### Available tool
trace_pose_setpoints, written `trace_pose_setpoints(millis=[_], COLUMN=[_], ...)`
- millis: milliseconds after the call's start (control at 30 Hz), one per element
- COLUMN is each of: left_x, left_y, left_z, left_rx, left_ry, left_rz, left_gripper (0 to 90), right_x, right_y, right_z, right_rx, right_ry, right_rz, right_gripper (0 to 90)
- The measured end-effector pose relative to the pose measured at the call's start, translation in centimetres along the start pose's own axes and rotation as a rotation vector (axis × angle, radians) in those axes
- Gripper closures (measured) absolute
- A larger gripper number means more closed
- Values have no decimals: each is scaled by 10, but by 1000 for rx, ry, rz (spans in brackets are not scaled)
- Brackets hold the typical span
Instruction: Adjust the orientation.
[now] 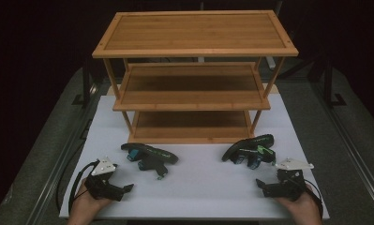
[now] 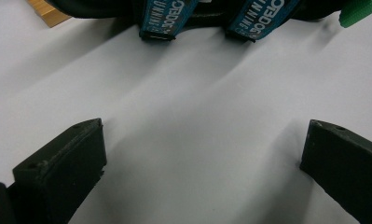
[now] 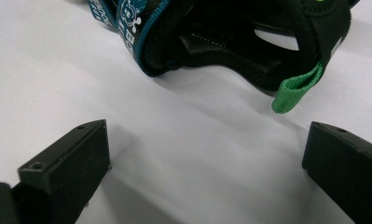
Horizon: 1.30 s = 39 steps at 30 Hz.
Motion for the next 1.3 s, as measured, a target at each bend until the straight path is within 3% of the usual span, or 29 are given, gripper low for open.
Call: trace_pose_setpoints(millis=[467, 533, 700, 867, 1000, 1300], left_x=[-1, -3, -13, -19, -18, 2], left_y=[1, 2, 4, 14, 26, 36], left_z=[1, 3, 10, 14, 19, 27], left_rx=[15, 27, 23, 30, 44, 96], left_ry=[3, -12, -11, -25, -45, -85], left_rz=[1, 27, 67, 122, 161, 140], left_gripper=[1, 109, 159, 354, 432, 494], right_x=[0, 0, 0, 0, 0, 0], right_y=[0, 0, 0, 0, 0, 0], right_z=[0, 0, 0, 0, 0, 0], right_rx=[2, 0, 1, 1, 0, 1], right_ry=[0, 0, -1, -1, -1, -1], right_rz=[1, 1, -1, -2, 0, -1], right_gripper=[3, 3, 2, 3, 3, 3])
Point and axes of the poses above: each handheld gripper's, and its own axes: x roughly forward along the jaws, y roughly out of its top, z roughly to its right, the point moved 5 cm from there along x, roughly forward along the jaws, and after that the axes turned 15 degrees about z, right-handed, at the moved point
